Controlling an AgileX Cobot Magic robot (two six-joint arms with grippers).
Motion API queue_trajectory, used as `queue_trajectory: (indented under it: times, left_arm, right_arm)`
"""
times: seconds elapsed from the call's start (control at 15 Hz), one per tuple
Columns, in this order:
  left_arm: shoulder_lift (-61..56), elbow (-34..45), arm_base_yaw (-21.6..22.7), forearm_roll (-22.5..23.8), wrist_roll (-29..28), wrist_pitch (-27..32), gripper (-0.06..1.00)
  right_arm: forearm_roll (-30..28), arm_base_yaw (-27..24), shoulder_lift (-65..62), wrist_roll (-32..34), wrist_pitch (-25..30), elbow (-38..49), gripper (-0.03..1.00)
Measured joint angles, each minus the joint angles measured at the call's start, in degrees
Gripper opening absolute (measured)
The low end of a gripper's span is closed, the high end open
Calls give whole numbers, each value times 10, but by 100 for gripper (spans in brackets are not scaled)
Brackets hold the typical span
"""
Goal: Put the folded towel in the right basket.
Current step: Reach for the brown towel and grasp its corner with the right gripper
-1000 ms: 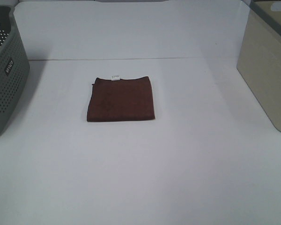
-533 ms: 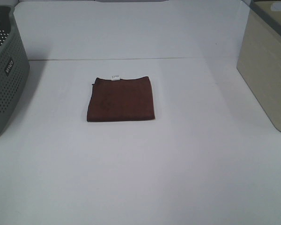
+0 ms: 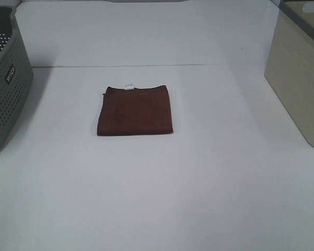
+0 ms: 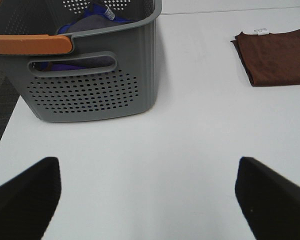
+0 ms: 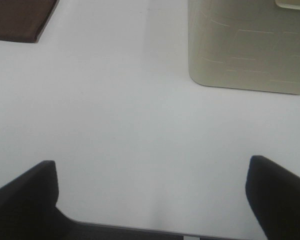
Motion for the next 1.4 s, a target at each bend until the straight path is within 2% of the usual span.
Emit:
queue_trajectory:
  times: [0.2, 0.27, 0.47, 0.8, 1.07, 1.13, 1.2, 1.4]
  left_arm:
    - [0, 0, 0, 0, 0, 0, 88]
    - [0, 0, 0, 0, 0, 0, 88]
    - [0, 0, 0, 0, 0, 0, 88]
    - [0, 0, 0, 0, 0, 0, 88]
    - [0, 0, 0, 0, 0, 0, 88]
    - [0, 0, 0, 0, 0, 0, 88]
    - [0, 0, 0, 0, 0, 0, 88]
    - [0, 0, 0, 0, 0, 0, 88]
  right_arm:
    - [0, 0, 9, 0, -6, -2, 98]
    - [1, 0, 32, 0, -25, -8, 98]
    - [22, 0, 154, 0, -113, -28, 98]
    - [103, 0, 376, -11, -132, -64, 97]
    - [167, 0, 572, -89, -135, -117, 96]
    - [186, 0, 616, -116, -137, -133, 95]
    - [229, 0, 702, -168, -139, -158, 95]
    - [285, 1, 794, -217, -139, -186, 92]
